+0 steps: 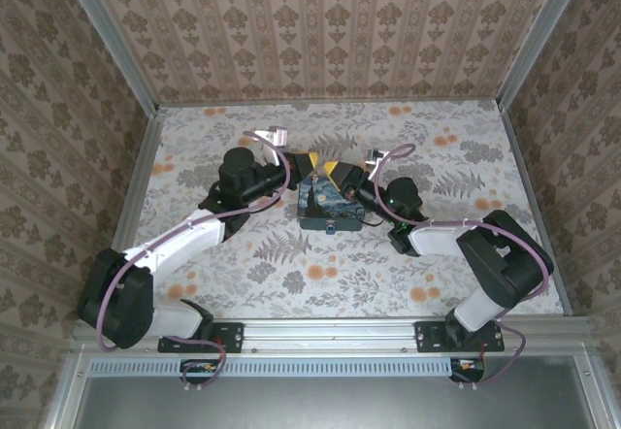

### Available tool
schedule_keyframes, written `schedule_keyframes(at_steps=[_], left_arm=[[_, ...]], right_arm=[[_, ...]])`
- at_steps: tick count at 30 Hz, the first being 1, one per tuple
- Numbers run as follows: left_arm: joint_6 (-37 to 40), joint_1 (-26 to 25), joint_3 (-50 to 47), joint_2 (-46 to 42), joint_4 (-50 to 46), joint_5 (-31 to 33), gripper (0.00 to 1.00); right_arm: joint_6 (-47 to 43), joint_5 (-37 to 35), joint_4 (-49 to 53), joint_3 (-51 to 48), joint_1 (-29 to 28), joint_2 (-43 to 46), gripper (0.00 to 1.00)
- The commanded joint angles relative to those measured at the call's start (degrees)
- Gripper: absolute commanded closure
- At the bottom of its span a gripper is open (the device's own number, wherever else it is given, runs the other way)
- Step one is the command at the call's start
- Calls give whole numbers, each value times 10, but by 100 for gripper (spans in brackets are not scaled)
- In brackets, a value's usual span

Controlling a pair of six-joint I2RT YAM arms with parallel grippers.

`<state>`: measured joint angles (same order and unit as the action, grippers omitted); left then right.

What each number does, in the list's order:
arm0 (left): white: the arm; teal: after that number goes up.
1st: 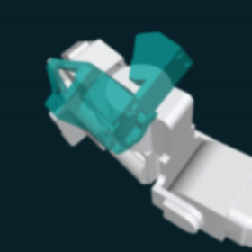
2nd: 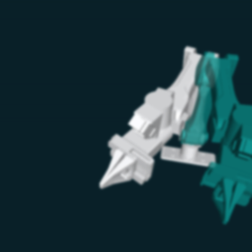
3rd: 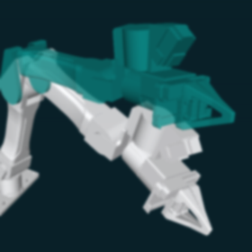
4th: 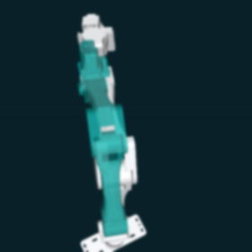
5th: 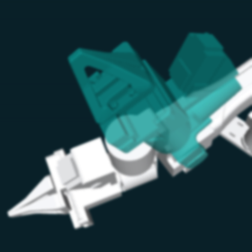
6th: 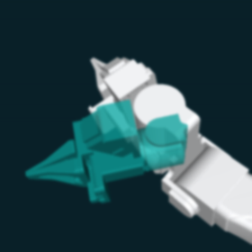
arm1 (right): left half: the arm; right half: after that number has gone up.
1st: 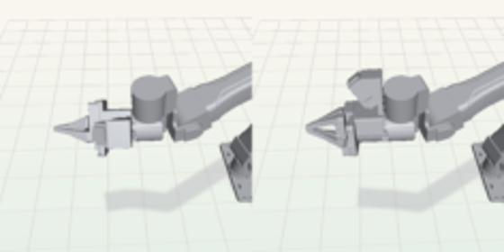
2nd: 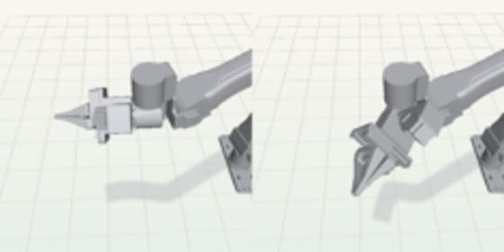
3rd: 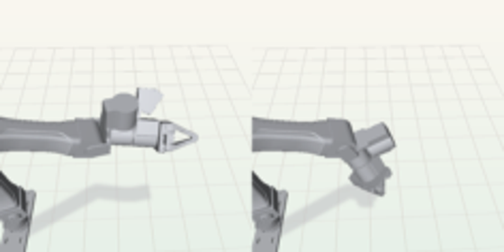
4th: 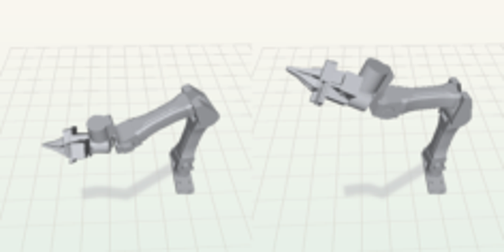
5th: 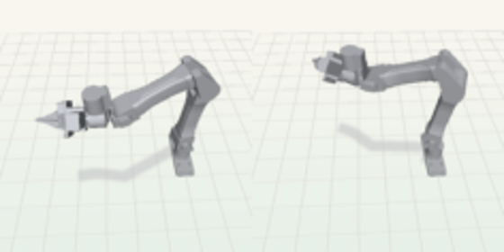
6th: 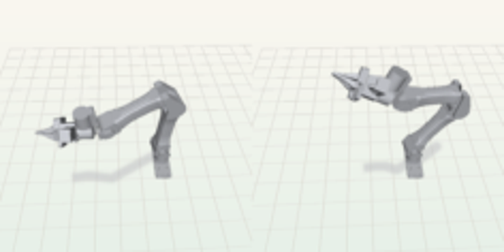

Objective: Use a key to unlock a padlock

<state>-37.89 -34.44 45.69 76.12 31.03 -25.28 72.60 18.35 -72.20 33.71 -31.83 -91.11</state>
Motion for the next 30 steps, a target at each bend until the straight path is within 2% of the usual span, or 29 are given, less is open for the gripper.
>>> schedule_keyframes(at_steps=[1, 13, 19, 25, 28, 30], left_arm=[[-28, -3, -11, 8, 48, -6, 100], [-90, -3, -25, 25, 106, -3, 100], [-109, -3, -29, 31, 125, -4, 100], [-121, -4, -31, 32, 131, -4, 100], [-124, -4, -29, 32, 127, -4, 100], [-127, -4, -27, 32, 118, -3, 100]], right_arm=[[-15, 22, -38, 11, -5, 11, 60], [-13, 30, -39, 36, -23, -7, 64], [-14, 24, -39, 34, -24, -13, 70], [-13, 22, -36, 38, -24, -19, 85], [-14, 24, -36, 35, -24, -20, 99], [-17, 25, -37, 26, -22, -16, 100]])
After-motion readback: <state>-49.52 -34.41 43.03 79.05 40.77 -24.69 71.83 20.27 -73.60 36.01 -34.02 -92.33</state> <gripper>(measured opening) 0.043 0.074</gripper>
